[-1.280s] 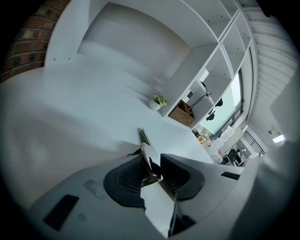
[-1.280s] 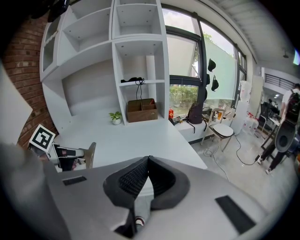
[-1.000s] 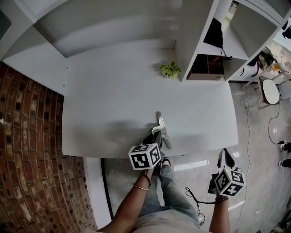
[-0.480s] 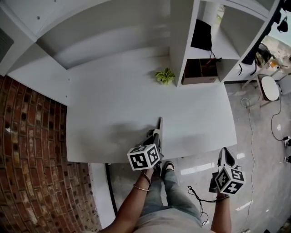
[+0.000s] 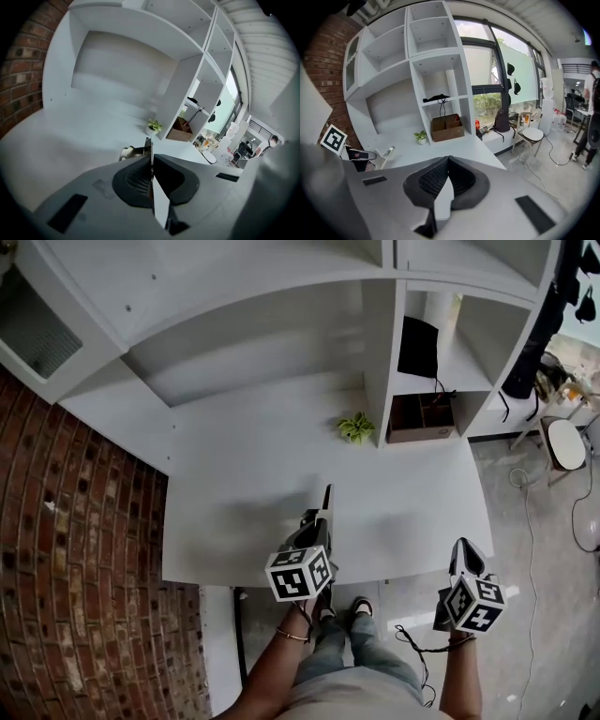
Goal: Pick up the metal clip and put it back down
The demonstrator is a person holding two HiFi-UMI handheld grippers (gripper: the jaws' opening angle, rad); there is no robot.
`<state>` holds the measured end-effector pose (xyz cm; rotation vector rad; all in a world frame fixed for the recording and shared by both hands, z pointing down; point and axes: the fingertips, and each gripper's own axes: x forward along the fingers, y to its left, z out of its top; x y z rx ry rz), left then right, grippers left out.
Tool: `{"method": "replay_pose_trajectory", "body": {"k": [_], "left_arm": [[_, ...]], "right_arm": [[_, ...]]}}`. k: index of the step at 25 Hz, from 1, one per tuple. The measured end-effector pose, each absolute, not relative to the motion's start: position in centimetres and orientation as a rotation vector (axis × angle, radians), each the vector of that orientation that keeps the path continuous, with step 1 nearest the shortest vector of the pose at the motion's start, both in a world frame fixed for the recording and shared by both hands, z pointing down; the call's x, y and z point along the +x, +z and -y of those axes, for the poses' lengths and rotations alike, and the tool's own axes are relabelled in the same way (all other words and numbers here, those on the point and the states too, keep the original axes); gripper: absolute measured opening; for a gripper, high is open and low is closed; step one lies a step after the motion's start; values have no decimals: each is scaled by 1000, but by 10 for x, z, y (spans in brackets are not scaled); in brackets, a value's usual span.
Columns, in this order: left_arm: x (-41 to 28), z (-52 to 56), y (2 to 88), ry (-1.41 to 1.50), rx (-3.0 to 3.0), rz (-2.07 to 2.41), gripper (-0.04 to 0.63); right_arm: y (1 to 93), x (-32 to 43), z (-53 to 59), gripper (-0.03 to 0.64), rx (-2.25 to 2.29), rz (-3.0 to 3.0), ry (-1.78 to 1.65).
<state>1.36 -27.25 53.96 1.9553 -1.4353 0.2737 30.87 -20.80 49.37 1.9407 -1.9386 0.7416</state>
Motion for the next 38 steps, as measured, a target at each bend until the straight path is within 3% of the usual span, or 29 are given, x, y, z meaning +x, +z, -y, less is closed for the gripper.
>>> {"method": "replay_pose_trajectory", "body": {"k": [14,24,38], "left_arm": [[-118,251,376,130,2072,2108,11],[-179,209,367,52,1964,2228,11],[-188,211,377,36,1954,2187,11]], "right_arm": [[369,179,290,2,1707,2433,400],[338,93,286,2,1525,2586,291],[351,99,281,2,1559,2525,319]]}}
